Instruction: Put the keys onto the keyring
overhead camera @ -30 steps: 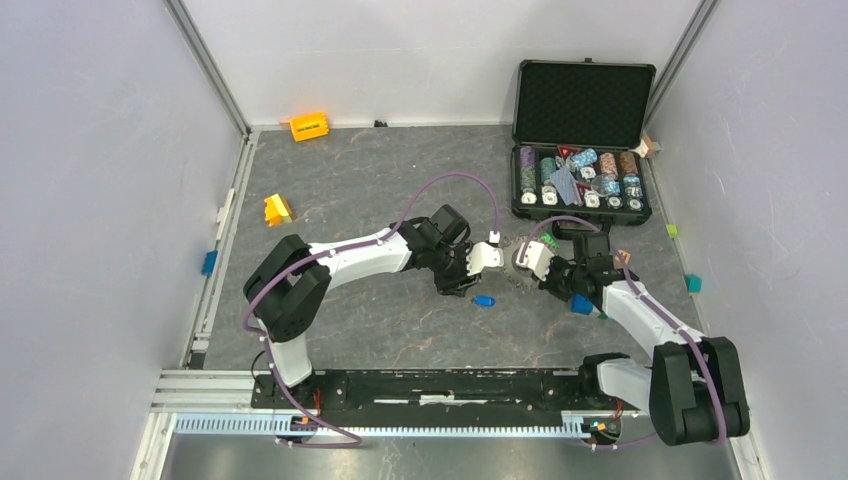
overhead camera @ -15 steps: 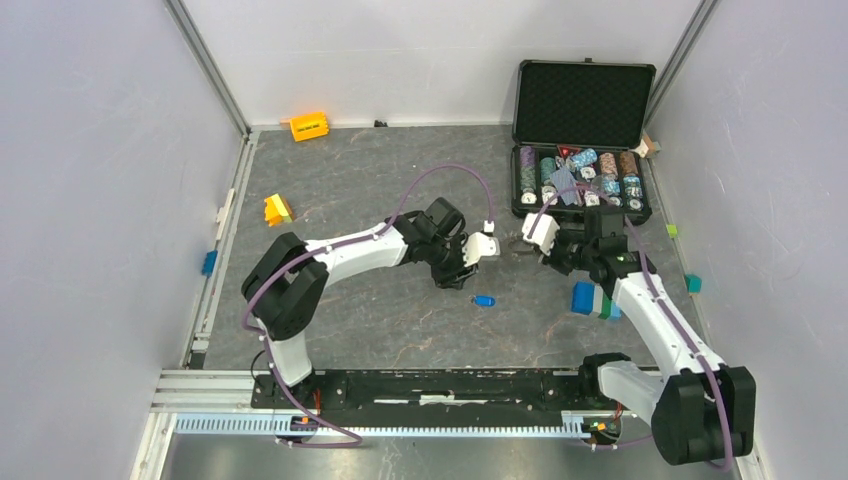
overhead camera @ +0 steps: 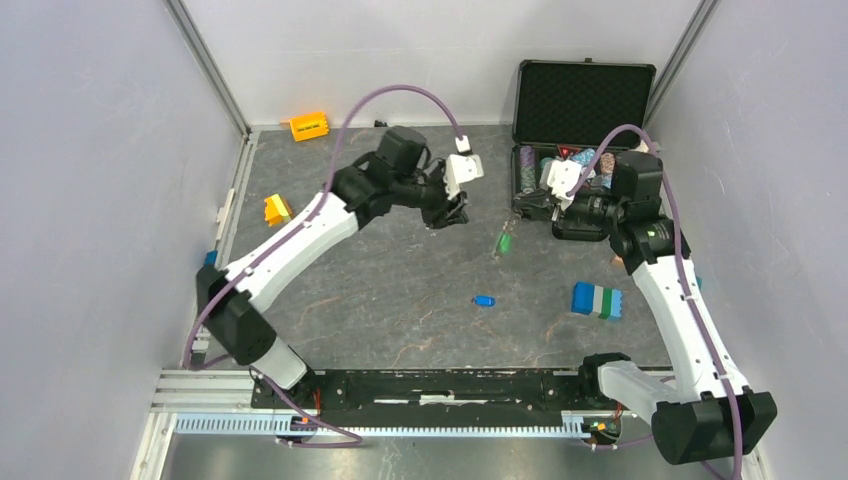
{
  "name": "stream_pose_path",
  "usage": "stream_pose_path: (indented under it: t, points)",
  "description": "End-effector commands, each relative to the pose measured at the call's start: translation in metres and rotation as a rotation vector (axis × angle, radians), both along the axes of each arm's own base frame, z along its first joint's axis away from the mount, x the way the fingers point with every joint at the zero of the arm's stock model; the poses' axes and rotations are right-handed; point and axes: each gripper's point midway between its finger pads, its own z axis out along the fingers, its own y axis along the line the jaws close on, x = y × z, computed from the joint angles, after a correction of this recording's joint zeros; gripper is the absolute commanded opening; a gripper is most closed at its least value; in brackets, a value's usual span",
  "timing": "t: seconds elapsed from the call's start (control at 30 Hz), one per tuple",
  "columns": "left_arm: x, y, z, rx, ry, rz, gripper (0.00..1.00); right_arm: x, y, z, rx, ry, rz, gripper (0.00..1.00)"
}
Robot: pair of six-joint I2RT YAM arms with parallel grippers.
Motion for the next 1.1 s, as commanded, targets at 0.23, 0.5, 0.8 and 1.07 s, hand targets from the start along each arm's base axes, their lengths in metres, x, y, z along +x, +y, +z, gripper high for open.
stream_pose_path:
  t: [0.23,0.5,0.8,1.07]
  points:
    - [-0.042,0.019,0.090,-0.209,0.035,-0.003,0.48,-0.036,0.056,0.029,0.290,0.105,0.282,0.00]
    - [-0.059,0.008,0.083,-0.285,0.079,-0.102,0.45,-0.074,0.077,0.034,0.513,0.214,0.423,0.00]
    - [-0.065,0.019,0.067,-0.262,-0.034,-0.151,0.46,-0.093,0.079,0.033,0.570,0.241,0.468,0.00]
    - [-0.069,0.013,0.068,-0.293,-0.017,-0.189,0.47,-0.100,0.083,0.017,0.559,0.249,0.476,0.00]
